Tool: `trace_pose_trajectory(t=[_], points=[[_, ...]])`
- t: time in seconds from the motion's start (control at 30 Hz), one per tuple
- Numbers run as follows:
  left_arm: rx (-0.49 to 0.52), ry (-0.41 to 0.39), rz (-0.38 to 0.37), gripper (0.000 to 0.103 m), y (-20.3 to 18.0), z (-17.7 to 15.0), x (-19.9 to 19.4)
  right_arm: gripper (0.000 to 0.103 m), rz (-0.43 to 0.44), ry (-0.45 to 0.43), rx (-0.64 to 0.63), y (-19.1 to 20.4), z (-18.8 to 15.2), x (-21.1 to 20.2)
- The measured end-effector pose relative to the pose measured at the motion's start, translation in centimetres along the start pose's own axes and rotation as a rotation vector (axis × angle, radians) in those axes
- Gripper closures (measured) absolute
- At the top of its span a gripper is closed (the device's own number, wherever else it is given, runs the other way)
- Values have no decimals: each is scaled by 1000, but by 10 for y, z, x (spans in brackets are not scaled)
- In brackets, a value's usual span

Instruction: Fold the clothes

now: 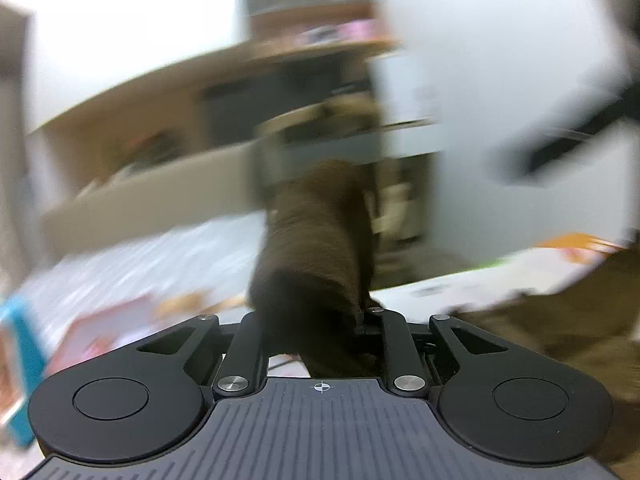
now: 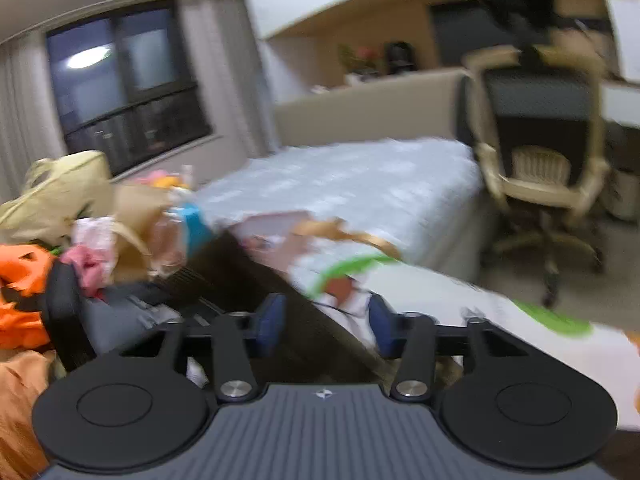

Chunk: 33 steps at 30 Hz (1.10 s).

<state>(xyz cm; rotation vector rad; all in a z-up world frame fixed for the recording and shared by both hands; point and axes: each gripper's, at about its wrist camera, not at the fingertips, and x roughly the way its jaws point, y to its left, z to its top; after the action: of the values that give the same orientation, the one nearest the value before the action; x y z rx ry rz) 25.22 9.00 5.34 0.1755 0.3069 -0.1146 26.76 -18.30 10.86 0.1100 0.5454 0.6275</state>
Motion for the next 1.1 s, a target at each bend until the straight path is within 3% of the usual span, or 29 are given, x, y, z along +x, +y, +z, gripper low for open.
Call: trace_pose_trajectory(t=[0.17, 0.23, 0.33, 0.4, 0.47, 0.5, 0.6, 0.73, 0.83, 0.93, 1.0, 1.07, 1.1], points=[[-227, 190, 195, 83, 85, -59, 12, 54, -137, 148, 90, -62, -45, 44], [-317, 268, 222, 80, 107, -85, 12, 54, -251, 212, 28, -77, -66, 65], [-501, 364, 211, 59, 141, -113, 3, 49, -422, 280, -43, -103, -89, 80], [-622, 429, 168, 44, 158, -121, -9, 51, -432, 260, 13, -117, -86, 71], [-692, 457, 106, 21, 167, -121, -25, 51, -366, 236, 86, -119, -77, 59], [-702, 457, 76, 17, 169, -119, -34, 51, -301, 220, 111, -114, -70, 55], [-652, 428, 27, 11, 164, -103, -59, 49, -125, 195, 141, -92, -50, 67], [-577, 316, -6, 8, 148, -74, -76, 49, 83, 221, 301, -77, -34, 123], [-556, 219, -87, 5, 140, -55, -77, 49, 53, 294, 416, -82, -37, 170], [-592, 198, -195, 3, 137, -42, -60, 48, 62, 336, 465, -80, -32, 199], [-647, 200, -261, 3, 136, -38, -36, 48, 65, 222, 427, -73, -16, 199], [-702, 203, -321, 3, 133, -35, -10, 48, 5, 70, 335, -66, 0, 197], [-727, 205, -341, 3, 129, -35, 5, 48, -8, 58, 312, -64, 3, 199]])
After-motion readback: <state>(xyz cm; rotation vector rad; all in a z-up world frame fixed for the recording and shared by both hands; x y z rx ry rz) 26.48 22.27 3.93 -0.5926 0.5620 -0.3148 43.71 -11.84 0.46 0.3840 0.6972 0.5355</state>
